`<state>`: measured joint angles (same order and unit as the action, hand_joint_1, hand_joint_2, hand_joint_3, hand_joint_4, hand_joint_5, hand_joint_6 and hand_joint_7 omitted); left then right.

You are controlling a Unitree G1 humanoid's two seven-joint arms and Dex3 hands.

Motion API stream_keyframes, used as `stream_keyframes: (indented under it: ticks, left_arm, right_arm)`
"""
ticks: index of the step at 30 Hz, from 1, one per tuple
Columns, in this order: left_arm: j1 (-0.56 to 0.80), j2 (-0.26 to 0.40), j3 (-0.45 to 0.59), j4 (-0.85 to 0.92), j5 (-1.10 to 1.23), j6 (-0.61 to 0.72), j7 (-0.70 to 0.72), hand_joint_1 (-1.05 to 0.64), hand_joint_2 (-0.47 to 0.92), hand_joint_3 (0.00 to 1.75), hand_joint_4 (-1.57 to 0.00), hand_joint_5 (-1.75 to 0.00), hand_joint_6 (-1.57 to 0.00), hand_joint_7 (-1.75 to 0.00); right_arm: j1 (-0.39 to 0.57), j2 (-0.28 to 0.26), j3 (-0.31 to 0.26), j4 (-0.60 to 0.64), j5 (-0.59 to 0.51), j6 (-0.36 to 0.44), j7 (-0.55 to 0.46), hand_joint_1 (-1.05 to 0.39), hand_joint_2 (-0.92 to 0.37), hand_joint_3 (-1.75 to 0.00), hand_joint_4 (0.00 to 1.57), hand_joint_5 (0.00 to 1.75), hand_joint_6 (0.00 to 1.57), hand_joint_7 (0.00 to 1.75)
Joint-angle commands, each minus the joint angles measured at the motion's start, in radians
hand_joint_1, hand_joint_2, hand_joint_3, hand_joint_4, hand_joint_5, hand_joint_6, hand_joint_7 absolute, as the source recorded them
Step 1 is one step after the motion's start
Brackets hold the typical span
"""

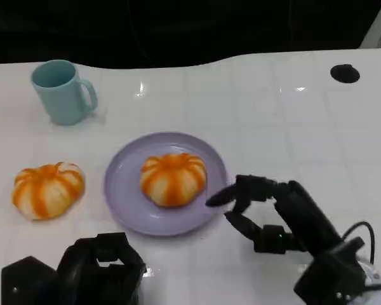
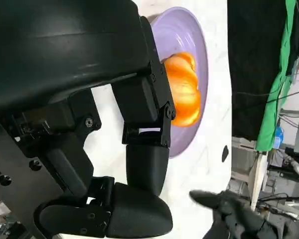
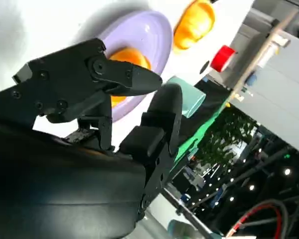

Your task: Grasp the bread from the table and place it into the plate.

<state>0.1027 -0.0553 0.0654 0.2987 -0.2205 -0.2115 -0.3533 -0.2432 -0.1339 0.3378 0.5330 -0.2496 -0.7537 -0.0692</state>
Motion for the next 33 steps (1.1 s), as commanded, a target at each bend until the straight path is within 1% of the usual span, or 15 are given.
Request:
stream_keyframes:
  ticks: [1,4,7,16,19,22,23,26,28,33]
  left_arm:
    - [0.008,0.009,-0.002,-0.019,0.001,0.008,0.013,-1.05,0.4,1.04,-1.57,-1.23,-1.43,-0.88]
    - [0.01,0.008,-0.004,-0.024,-0.002,0.013,0.015,-1.05,0.4,1.04,-1.57,-1.23,-1.43,-0.87]
    - [0.012,0.008,-0.004,-0.029,-0.006,0.02,0.015,-1.05,0.4,1.04,-1.57,-1.22,-1.42,-0.87]
    - [0.023,0.009,-0.004,-0.031,-0.008,0.007,0.007,-1.05,0.42,1.02,-1.57,-1.22,-1.42,-0.85]
    - [0.025,0.007,-0.005,-0.025,-0.008,-0.002,0.003,-1.05,0.42,1.01,-1.57,-1.22,-1.43,-0.85]
    - [0.028,0.007,-0.007,-0.027,-0.007,0.0,0.004,-1.05,0.43,1.0,-1.57,-1.22,-1.42,-0.84]
    - [0.03,0.008,-0.007,-0.031,-0.007,0.006,0.007,-1.05,0.43,0.99,-1.57,-1.22,-1.42,-0.84]
    - [0.033,0.01,-0.008,-0.038,-0.005,0.009,0.009,-1.05,0.43,0.99,-1.57,-1.23,-1.41,-0.84]
    - [0.034,0.011,-0.007,-0.04,-0.004,0.005,0.009,-1.05,0.44,0.99,-1.57,-1.23,-1.41,-0.84]
    - [0.034,0.01,-0.005,-0.039,-0.012,0.007,0.004,-1.05,0.43,1.0,-1.57,-1.23,-1.42,-0.84]
  right_arm:
    - [0.08,-0.006,-0.041,-0.069,0.065,0.014,0.058,-0.29,-0.71,-0.86,0.72,1.74,0.72,1.23]
    - [0.13,-0.011,-0.06,-0.121,0.095,0.044,0.099,-0.31,-0.73,-0.83,0.75,1.75,0.68,1.36]
    - [0.186,-0.016,-0.08,-0.176,0.144,0.085,0.15,-0.32,-0.73,-0.82,0.76,1.75,0.67,1.4]
    - [0.34,-0.038,-0.133,-0.317,0.215,0.181,0.251,-0.35,-0.71,-0.85,0.76,1.75,0.65,1.49]
    - [0.376,-0.04,-0.147,-0.348,0.239,0.203,0.279,-0.33,-0.71,-0.87,0.77,1.75,0.64,1.5]
    - [0.404,-0.041,-0.163,-0.378,0.255,0.227,0.296,-0.37,-0.72,-0.84,0.78,1.75,0.69,1.46]
    - [0.414,-0.04,-0.168,-0.389,0.257,0.234,0.298,-0.38,-0.72,-0.83,0.77,1.75,0.72,1.42]
    - [0.44,-0.032,-0.179,-0.419,0.271,0.258,0.308,-0.4,-0.73,-0.82,0.78,1.75,0.75,1.4]
    - [0.457,-0.028,-0.185,-0.437,0.287,0.279,0.317,-0.4,-0.74,-0.81,0.78,1.75,0.75,1.41]
    - [0.465,-0.011,-0.192,-0.431,0.302,0.283,0.323,-0.4,-0.76,-0.79,0.76,1.75,0.73,1.42]
